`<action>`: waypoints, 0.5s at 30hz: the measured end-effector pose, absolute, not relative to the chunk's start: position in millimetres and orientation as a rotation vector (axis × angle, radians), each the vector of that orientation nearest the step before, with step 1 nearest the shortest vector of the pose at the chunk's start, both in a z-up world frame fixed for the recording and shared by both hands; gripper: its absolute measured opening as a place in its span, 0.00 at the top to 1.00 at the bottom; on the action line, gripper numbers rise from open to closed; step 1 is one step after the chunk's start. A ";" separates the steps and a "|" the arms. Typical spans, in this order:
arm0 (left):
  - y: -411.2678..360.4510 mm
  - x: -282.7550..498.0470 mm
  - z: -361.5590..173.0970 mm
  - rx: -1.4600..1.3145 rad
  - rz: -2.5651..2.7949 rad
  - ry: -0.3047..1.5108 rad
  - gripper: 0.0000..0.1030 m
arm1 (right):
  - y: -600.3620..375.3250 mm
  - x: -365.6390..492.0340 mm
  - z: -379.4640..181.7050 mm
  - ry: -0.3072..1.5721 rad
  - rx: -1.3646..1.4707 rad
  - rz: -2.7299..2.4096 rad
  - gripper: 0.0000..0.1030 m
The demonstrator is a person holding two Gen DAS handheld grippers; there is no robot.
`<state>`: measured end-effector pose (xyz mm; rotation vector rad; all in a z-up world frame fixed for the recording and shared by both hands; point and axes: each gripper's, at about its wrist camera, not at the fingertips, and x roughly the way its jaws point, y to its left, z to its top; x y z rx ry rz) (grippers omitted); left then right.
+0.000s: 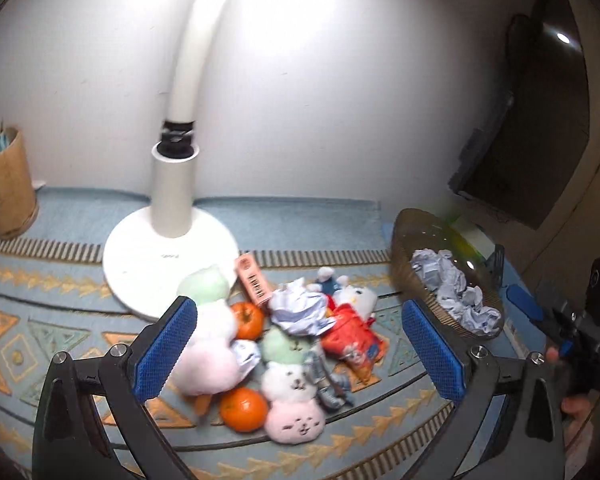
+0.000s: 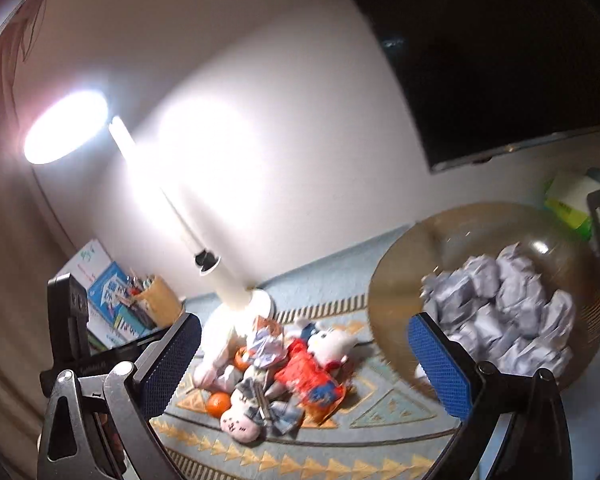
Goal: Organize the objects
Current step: 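Lower the left tool to the dango plush while the right tool approaches the bunny plush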
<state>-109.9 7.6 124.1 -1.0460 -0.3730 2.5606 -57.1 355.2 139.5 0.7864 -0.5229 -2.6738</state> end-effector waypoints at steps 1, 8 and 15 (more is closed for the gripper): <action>-2.7 -109.9 113.9 -1.074 2.557 -0.398 0.00 | 342.7 -60.6 128.6 -0.499 0.825 -2.653 0.00; -37.5 -119.3 45.3 -1.235 2.505 -0.552 0.00 | 264.4 -58.1 62.1 -0.389 1.023 -2.536 0.00; -39.8 -135.5 29.3 -1.242 2.465 -0.587 0.00 | 210.5 -61.3 14.8 -0.155 1.226 -2.477 0.00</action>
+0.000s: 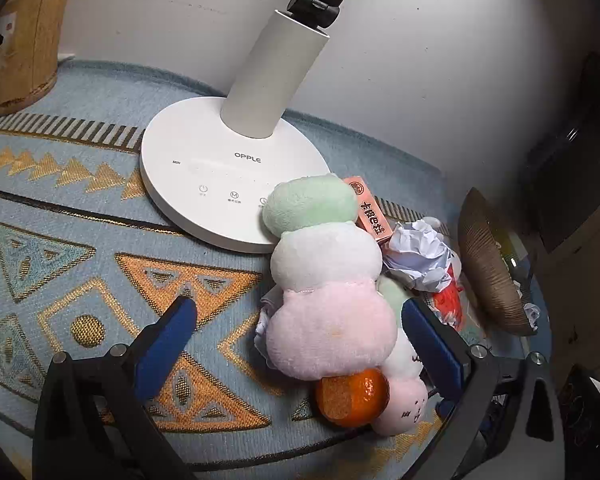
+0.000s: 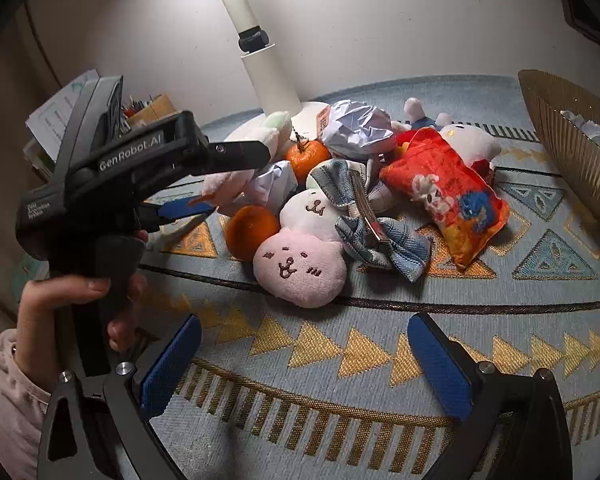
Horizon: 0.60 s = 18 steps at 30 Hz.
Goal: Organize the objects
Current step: 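Lower the left tool to the dango plush while the right tool approaches the bunny plush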
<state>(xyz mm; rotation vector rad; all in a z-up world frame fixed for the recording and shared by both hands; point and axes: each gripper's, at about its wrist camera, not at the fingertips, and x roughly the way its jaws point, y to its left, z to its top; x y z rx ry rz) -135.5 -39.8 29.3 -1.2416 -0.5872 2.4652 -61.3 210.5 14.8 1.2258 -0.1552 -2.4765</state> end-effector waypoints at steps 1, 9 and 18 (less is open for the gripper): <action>-40.0 -137.2 29.2 -1.231 2.473 -0.584 0.00 | 206.2 -64.8 11.6 -0.128 1.232 -2.493 0.00; -46.4 -130.8 25.9 -1.087 2.481 -0.593 0.01 | 195.8 -98.2 6.8 -0.124 1.278 -2.628 0.00; -36.4 -131.1 27.2 -1.119 2.515 -0.520 0.01 | 218.0 -103.8 8.0 -0.275 1.223 -2.607 0.03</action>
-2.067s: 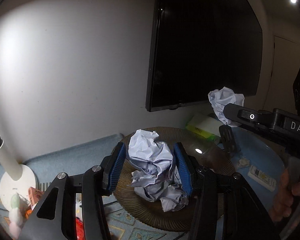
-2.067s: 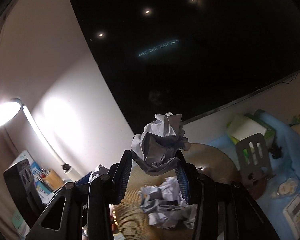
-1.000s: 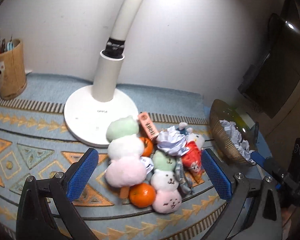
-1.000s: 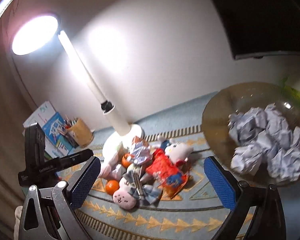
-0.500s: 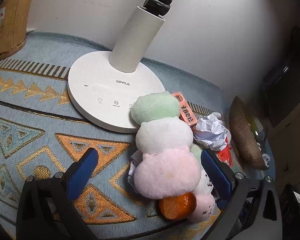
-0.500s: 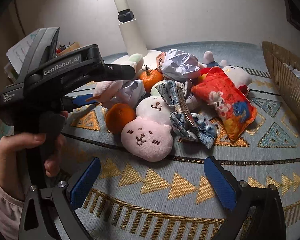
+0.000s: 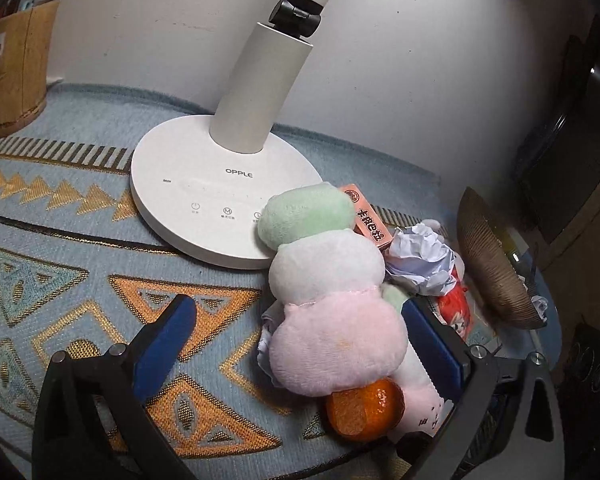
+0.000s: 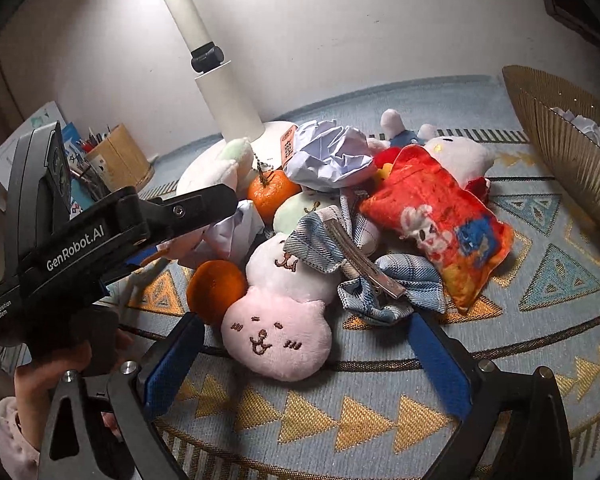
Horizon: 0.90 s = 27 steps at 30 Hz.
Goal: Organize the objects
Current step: 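Lower the left tool to the dango plush while the right tool approaches the bunny plush, then close the left tool on the dango plush while the right tool grasps the pink bunny plush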
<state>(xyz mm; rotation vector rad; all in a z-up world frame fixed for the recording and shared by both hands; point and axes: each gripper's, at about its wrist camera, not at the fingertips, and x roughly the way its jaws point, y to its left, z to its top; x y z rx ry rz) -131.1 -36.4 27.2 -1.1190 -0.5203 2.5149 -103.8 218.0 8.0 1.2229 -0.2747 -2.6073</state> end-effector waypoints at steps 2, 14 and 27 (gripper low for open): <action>-39.9 -130.9 26.7 -1.106 2.503 -0.550 0.01 | 216.4 -105.9 8.5 -0.241 1.236 -2.625 0.04; -32.6 -131.7 27.7 -1.122 2.513 -0.507 0.01 | 201.5 -96.8 8.8 -0.206 1.246 -2.642 0.09; -41.7 -117.9 36.1 -1.002 2.617 -0.553 0.57 | 208.9 -79.8 20.8 -0.282 1.105 -2.645 0.62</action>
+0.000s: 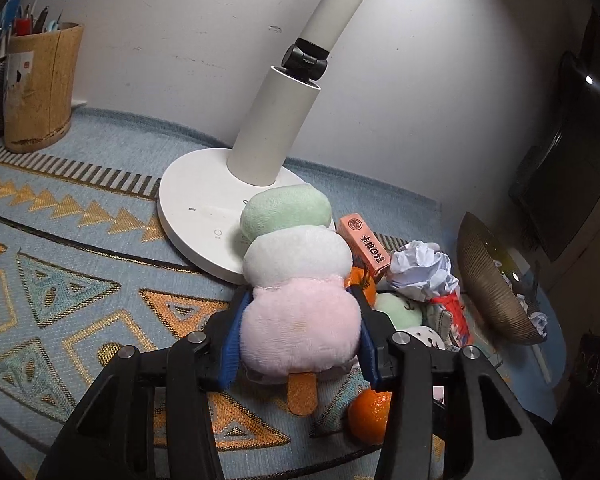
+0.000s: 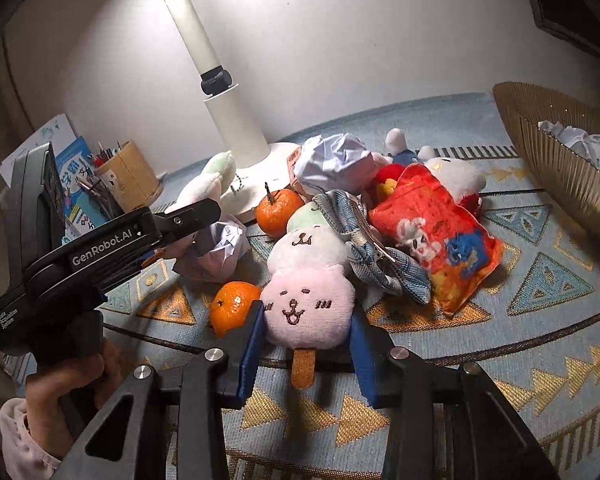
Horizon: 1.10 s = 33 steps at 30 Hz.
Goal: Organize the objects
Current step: 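Close the left tool on the dango plush while the right tool grasps the pink bunny plush, then lift both plush toys and carry them over the bowl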
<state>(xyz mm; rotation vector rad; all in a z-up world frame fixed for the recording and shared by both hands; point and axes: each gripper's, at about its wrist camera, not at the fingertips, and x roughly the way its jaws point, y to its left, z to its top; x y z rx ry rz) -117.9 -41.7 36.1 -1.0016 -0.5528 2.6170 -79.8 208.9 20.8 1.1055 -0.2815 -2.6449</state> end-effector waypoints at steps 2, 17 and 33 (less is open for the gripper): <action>-47.6 -117.9 36.1 -0.995 2.620 -0.580 0.57 | 204.4 -76.1 23.9 -0.248 1.080 -2.652 0.62; -81.1 -110.2 48.7 -0.829 2.583 -0.800 0.55 | 197.7 -63.9 38.1 -0.215 0.915 -2.650 0.62; -105.8 -101.3 52.2 -0.746 2.588 -0.921 0.55 | 197.3 -52.8 41.8 -0.220 0.815 -2.637 0.62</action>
